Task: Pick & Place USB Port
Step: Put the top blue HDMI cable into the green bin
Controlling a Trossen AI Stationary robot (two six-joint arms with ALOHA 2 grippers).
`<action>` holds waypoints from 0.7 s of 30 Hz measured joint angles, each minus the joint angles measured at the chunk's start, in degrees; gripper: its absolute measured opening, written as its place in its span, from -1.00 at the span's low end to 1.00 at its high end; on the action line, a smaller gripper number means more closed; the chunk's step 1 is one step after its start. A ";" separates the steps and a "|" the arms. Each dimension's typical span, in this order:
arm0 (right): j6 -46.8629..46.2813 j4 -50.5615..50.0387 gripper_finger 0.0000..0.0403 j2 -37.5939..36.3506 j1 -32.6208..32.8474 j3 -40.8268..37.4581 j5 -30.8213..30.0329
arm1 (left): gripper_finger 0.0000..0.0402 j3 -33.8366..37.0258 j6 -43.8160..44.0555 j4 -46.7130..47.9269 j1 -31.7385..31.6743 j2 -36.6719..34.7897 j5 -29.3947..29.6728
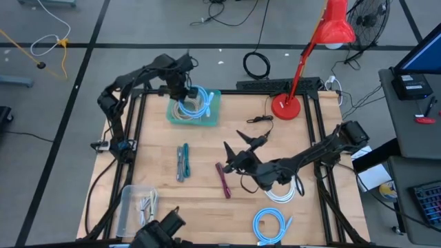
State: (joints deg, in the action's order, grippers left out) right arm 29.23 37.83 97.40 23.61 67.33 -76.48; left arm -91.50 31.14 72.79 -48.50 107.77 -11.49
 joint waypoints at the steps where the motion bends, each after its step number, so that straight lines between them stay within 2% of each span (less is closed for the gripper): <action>1: 0.00 0.06 0.43 -0.26 0.17 0.00 0.01 | -0.94 0.00 -0.01 -0.02 -0.23 0.00 -0.02; 11: 0.61 1.21 0.42 -0.72 0.25 0.00 0.01 | -0.94 -0.02 0.30 -2.81 0.45 0.75 1.20; 21: 1.74 1.32 0.40 -0.72 0.90 0.00 0.02 | -0.94 0.00 0.67 -2.82 2.39 7.25 2.97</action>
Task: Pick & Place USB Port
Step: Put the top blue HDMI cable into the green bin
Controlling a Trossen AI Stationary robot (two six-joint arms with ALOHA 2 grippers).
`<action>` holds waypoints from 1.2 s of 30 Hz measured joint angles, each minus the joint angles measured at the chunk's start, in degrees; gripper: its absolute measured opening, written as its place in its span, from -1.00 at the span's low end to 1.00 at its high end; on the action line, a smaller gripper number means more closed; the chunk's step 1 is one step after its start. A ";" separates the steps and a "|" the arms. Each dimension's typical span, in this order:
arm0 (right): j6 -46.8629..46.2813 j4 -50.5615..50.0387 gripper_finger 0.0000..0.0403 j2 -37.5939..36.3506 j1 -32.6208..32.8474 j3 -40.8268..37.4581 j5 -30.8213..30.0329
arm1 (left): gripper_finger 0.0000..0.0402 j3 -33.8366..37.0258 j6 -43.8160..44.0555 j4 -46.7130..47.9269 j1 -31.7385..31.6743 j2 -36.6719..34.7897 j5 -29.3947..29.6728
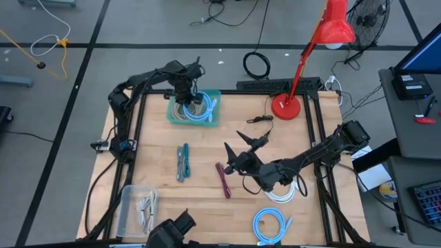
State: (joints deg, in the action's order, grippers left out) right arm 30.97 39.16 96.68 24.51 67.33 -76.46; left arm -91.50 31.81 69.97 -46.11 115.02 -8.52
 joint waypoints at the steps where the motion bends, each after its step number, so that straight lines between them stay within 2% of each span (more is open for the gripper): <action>1: 0.23 0.00 0.40 0.00 -0.01 0.00 -0.01 | -0.94 0.00 0.04 0.07 0.02 0.60 -0.02; 9: 0.32 0.03 0.40 0.00 -0.02 0.00 0.02 | -0.94 0.00 0.25 -2.24 0.64 3.44 -0.88; 19: 0.28 0.48 0.40 0.00 -0.02 0.00 0.16 | -0.93 0.00 1.66 -3.69 1.31 3.55 -2.55; 31: 0.29 0.48 0.39 0.00 -0.02 0.00 0.10 | -0.34 -0.15 -1.59 -3.43 1.04 3.50 -2.57; 36: 0.33 0.48 0.38 0.00 -0.02 0.00 0.07 | -0.22 -3.81 -2.79 3.28 -0.25 3.44 -2.58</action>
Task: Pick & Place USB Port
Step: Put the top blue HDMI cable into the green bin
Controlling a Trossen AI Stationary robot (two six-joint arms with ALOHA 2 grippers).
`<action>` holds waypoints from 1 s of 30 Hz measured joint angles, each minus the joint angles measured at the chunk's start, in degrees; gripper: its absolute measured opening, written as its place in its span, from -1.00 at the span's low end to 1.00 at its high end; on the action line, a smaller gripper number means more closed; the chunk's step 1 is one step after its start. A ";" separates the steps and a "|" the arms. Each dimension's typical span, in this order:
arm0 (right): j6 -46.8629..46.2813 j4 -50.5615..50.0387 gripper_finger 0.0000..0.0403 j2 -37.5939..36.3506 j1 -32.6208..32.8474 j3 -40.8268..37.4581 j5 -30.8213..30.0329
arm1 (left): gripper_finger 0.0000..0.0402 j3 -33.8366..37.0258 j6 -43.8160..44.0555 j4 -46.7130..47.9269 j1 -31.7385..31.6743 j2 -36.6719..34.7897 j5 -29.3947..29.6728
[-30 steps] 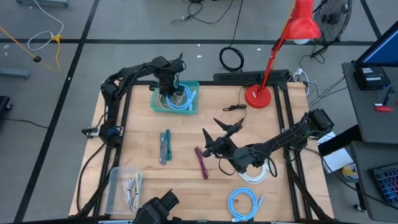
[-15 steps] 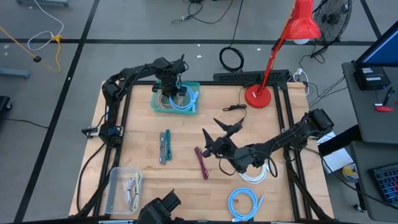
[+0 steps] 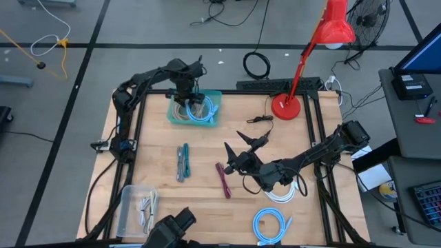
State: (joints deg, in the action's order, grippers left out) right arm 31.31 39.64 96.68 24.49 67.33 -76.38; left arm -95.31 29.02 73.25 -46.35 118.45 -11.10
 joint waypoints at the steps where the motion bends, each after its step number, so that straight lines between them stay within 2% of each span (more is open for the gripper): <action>1: 0.00 0.00 0.38 0.01 0.00 0.00 -0.01 | -0.21 -1.16 -0.52 2.07 -0.27 0.00 0.03; 7: 0.79 0.00 0.38 0.02 0.00 0.00 -0.06 | -0.20 -9.93 -3.24 15.35 -1.22 -0.05 1.52; 11: 0.88 0.00 0.38 0.02 0.00 0.00 -0.06 | -0.20 -12.89 -3.42 15.51 -0.17 -0.92 3.43; 15: 0.88 0.00 0.37 0.02 0.03 0.00 -0.06 | -0.22 -12.92 -2.76 15.15 1.09 -0.87 5.22; 18: 0.89 0.00 0.37 0.02 0.34 0.00 -0.06 | -0.40 -11.43 -2.10 15.19 1.47 -0.87 6.71; 22: 0.94 0.00 0.37 0.02 0.37 0.00 -0.06 | -0.89 -9.81 -3.53 15.24 1.36 -0.85 11.40; 26: 1.07 0.00 0.37 0.04 0.35 0.00 -0.06 | -0.97 -9.70 -3.42 14.80 1.02 -0.85 17.54; 30: 1.10 0.00 0.37 0.04 0.35 0.00 -0.06 | -0.99 -9.68 -3.13 13.05 0.99 -0.85 17.22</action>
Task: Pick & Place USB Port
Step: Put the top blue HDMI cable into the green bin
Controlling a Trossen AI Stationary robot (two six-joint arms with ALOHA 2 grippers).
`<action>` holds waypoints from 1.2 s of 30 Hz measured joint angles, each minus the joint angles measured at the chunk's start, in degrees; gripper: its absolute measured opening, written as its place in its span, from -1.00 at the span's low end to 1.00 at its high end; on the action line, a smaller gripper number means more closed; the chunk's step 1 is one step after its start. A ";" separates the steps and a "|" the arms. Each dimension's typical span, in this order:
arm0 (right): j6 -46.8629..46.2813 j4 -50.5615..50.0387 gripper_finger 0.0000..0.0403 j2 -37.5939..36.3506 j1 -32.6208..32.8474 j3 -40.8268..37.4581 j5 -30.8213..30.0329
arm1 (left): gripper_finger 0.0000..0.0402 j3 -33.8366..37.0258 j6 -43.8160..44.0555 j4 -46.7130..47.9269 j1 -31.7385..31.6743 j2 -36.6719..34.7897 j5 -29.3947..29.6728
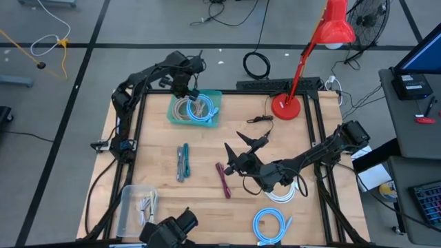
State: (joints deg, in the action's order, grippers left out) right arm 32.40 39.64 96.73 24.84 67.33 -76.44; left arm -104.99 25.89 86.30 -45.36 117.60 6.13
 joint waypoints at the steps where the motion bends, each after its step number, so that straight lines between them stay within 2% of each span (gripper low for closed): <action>1: 0.00 0.00 0.37 0.00 0.00 0.00 0.00 | -0.99 0.00 -0.31 -0.43 0.02 0.00 -0.87; 5: 0.00 0.00 0.37 0.00 0.00 0.00 0.00 | -0.99 0.53 -0.73 -1.57 0.28 0.55 -3.32; 15: 0.24 -0.02 0.37 0.00 0.05 0.00 0.00 | -1.00 9.60 -4.24 -11.19 0.35 0.55 -11.98; 21: 0.22 0.00 0.37 0.00 0.02 0.00 0.00 | -1.00 9.94 -5.25 -12.94 0.35 0.55 -14.91; 26: 0.22 0.00 0.37 0.00 0.02 0.00 0.00 | -1.00 9.94 -5.24 -12.67 0.49 0.55 -15.06; 31: 0.24 0.00 0.37 0.00 0.02 0.00 0.00 | -1.00 9.94 -4.52 -12.80 0.50 0.55 -11.32; 36: 0.24 0.00 0.37 0.00 0.02 0.00 0.00 | -1.00 9.94 -4.59 -12.53 0.48 0.52 -10.67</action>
State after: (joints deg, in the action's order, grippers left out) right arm 32.64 39.64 96.73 24.86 67.33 -76.44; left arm -95.04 21.29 73.77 -44.88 118.13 -4.55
